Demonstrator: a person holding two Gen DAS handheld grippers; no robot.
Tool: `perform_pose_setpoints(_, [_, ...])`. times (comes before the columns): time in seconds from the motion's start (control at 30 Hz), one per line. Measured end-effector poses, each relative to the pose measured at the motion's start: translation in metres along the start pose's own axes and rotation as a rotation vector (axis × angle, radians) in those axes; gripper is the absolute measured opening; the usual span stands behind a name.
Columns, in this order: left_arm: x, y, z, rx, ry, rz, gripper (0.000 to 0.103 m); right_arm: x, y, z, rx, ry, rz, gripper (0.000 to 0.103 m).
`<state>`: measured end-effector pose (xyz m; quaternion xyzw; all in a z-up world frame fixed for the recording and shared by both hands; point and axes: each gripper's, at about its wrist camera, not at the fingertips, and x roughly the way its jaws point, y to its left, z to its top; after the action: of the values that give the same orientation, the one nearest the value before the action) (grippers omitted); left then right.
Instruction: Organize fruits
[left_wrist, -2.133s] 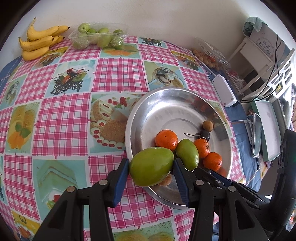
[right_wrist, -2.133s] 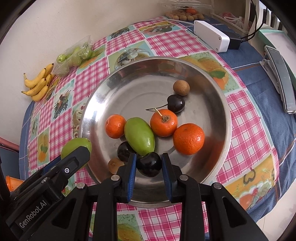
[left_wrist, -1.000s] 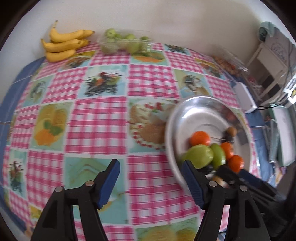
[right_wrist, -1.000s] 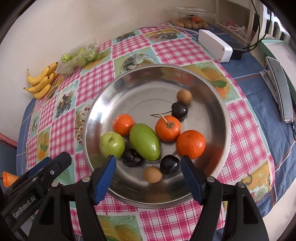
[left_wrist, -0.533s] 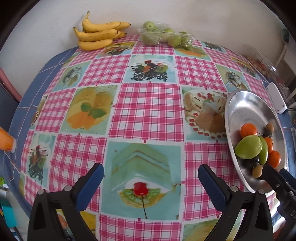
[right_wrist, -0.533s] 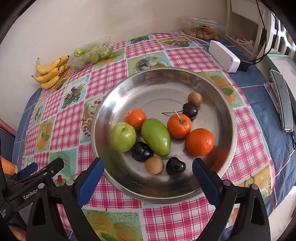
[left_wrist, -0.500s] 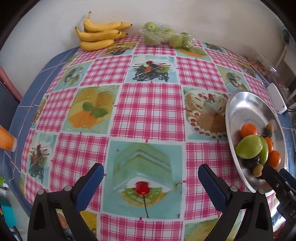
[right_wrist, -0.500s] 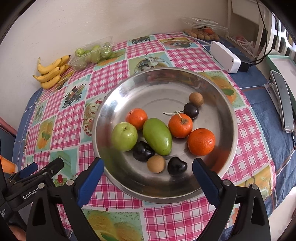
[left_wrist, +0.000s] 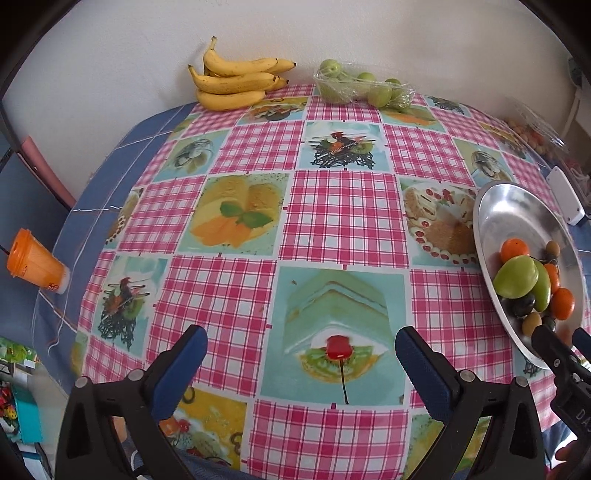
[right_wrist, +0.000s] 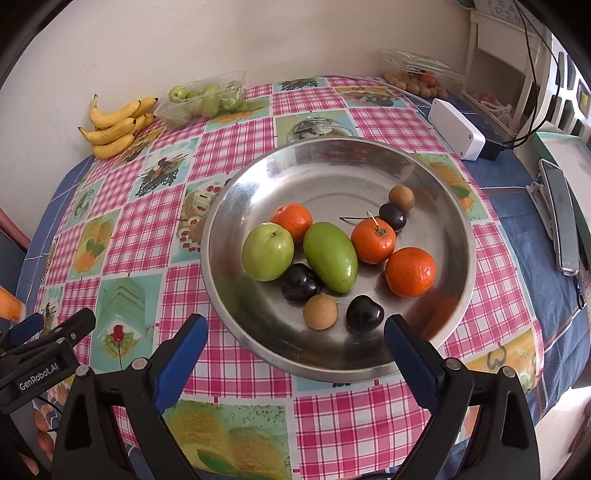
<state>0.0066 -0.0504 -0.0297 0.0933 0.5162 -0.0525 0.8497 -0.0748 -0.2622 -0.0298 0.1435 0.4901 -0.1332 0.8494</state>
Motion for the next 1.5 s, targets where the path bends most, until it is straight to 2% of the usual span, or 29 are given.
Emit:
perform_pose_setpoints(0.17, [-0.014, -0.001, -0.001, 0.011, -0.046, 0.013, 0.103, -0.006, -0.002, -0.002, 0.003, -0.010, 0.002, 0.096])
perform_pose_setpoints(0.3, [-0.024, -0.003, -0.002, 0.025, -0.088, 0.054, 0.103, -0.012, -0.001, -0.004, 0.004, -0.028, 0.006, 0.096])
perform_pose_setpoints(0.57, [-0.037, -0.004, -0.003, 0.026, -0.121, 0.052, 0.103, -0.019, -0.001, -0.004, 0.010, -0.054, 0.015, 0.096])
perform_pose_setpoints(1.17, [-0.045, -0.001, -0.009, 0.010, -0.106, 0.012, 0.103, -0.028, 0.000, -0.007, 0.017, -0.079, 0.025, 0.096])
perform_pose_setpoints(1.5, [-0.048, -0.002, -0.012, 0.020, -0.110, 0.025, 0.103, -0.034, -0.001, -0.008, 0.017, -0.095, 0.030, 0.096])
